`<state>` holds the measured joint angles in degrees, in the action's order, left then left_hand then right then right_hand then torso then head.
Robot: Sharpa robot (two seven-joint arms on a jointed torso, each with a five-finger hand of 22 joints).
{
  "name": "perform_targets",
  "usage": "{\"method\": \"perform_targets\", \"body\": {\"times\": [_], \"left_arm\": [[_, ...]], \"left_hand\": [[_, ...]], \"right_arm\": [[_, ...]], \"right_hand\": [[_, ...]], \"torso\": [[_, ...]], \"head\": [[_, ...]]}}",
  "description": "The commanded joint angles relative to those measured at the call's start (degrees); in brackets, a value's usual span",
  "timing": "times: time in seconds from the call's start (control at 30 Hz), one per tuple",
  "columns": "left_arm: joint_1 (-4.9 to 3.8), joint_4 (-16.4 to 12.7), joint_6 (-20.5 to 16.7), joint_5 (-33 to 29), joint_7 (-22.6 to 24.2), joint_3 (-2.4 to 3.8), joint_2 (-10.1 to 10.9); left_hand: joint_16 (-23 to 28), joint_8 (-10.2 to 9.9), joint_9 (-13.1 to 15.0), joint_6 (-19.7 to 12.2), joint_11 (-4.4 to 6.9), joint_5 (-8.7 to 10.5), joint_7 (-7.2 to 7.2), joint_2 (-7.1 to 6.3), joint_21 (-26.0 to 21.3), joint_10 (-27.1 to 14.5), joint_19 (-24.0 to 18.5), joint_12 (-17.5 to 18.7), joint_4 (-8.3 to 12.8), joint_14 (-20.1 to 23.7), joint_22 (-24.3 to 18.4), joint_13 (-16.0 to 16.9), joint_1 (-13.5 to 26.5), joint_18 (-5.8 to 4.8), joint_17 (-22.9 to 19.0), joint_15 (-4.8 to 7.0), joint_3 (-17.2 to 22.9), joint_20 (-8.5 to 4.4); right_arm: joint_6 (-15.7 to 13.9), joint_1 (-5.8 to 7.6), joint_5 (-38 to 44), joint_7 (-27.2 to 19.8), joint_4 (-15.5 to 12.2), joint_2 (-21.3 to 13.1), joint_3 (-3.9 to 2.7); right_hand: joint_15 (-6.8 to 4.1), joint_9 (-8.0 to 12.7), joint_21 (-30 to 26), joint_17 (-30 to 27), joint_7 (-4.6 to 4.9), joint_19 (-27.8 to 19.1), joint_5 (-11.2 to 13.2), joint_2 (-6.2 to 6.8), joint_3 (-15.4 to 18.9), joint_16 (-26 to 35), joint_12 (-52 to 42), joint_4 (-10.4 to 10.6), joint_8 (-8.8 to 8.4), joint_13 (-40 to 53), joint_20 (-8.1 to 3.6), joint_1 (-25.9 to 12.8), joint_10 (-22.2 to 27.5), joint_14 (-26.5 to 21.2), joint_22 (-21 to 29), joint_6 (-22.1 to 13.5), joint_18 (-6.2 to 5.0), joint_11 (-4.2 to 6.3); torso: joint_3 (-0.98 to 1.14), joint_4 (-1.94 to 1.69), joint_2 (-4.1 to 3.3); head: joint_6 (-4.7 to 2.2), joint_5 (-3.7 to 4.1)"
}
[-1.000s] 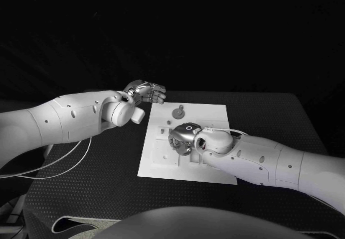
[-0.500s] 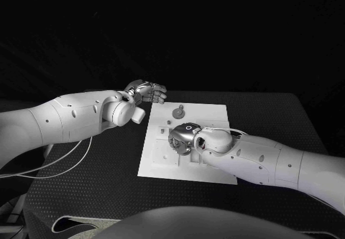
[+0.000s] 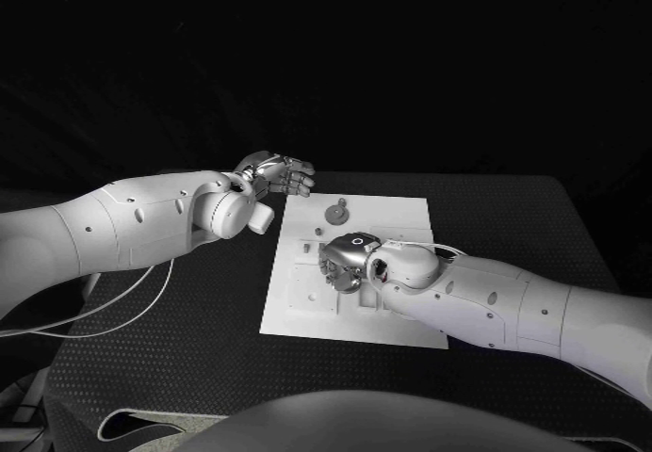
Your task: Assemble the parts on the task board
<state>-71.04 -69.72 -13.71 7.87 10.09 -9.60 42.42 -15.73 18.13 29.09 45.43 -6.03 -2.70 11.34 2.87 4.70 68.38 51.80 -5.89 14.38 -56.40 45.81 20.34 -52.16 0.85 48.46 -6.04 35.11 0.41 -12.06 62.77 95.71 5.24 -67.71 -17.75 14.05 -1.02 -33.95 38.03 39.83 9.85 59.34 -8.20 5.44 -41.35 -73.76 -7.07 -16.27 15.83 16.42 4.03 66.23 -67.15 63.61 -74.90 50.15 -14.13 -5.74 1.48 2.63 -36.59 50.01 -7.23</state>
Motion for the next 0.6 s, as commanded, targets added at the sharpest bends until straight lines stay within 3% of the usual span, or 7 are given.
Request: {"method": "perform_targets", "body": {"times": [0.03,0.27,0.43,0.6], "left_arm": [[-0.06,-0.1,0.8,0.2,0.4,0.05,-0.1],[-0.06,-0.1,0.9,0.2,0.4,0.05,0.1],[-0.06,-0.1,0.9,0.2,0.4,0.05,0.2],[-0.06,0.1,1.2,0.4,0.6,0.05,0.4]], "left_hand": [[0.2,0.2,-0.1,0.4,0.02,-0.21,-0.12,-0.31,0.0,-0.2,0.1,0.2,-0.2,-0.4,0.1,0.1,-0.2,-0.39,0.1,0.04,0.0,-0.13],[0.3,0.2,-0.1,0.4,0.01,-0.21,-0.12,-0.32,0.0,-0.2,0.1,0.2,-0.2,-0.4,0.1,0.1,-0.2,-0.40,0.1,0.04,0.0,-0.13],[0.3,0.2,-0.1,0.4,0.00,-0.21,-0.12,-0.32,0.0,-0.2,0.1,0.2,-0.2,-0.4,0.1,0.1,-0.2,-0.40,0.1,0.03,0.0,-0.12],[0.3,0.3,-0.1,0.4,-0.02,-0.21,-0.13,-0.36,-0.1,-0.3,0.1,0.2,-0.2,-0.4,0.1,0.1,-0.2,-0.40,0.1,0.01,0.0,-0.11]], "right_arm": [[-0.2,-0.03,-0.8,0.2,-0.1,-0.1,0.01],[-2.1,-0.02,-1.1,0.2,-0.5,-0.8,0.01],[-5.7,0.19,-1.9,0.3,-1.8,-2.3,0.01],[-11.4,1.54,-7.8,-2.6,-4.5,-5.5,-0.11]], "right_hand": [[0.37,0.3,-0.2,0.1,-0.04,-0.3,-0.2,0.60,0.4,0.1,0.3,-0.1,-0.42,-0.1,0.25,-0.1,0.6,0.0,-1.1,-0.4,-0.87,-0.01],[0.55,0.6,-0.2,0.2,-0.07,-0.3,-0.2,1.09,0.6,0.1,0.6,0.1,-0.78,-0.3,0.31,-0.3,0.9,-0.2,-1.1,-0.9,-0.87,-0.19],[0.61,0.9,-0.2,0.3,-0.06,-0.3,-0.2,1.47,0.7,0.1,0.7,0.1,-0.97,-0.5,0.31,-0.3,1.1,-0.2,-1.1,-1.2,-0.87,-0.26],[0.45,1.2,-0.1,0.4,0.12,-0.2,-0.3,2.04,0.6,0.0,0.3,0.3,-1.09,-0.3,0.27,-0.1,0.3,-0.1,-1.1,-1.3,-0.87,-0.06]], "torso": [[0.02,0.00,0.00],[0.01,0.00,0.00],[0.01,0.04,0.02],[0.02,0.02,0.03]], "head": [[-0.01,0.01],[-0.01,0.09],[-0.01,0.19],[-0.74,0.49]]}}
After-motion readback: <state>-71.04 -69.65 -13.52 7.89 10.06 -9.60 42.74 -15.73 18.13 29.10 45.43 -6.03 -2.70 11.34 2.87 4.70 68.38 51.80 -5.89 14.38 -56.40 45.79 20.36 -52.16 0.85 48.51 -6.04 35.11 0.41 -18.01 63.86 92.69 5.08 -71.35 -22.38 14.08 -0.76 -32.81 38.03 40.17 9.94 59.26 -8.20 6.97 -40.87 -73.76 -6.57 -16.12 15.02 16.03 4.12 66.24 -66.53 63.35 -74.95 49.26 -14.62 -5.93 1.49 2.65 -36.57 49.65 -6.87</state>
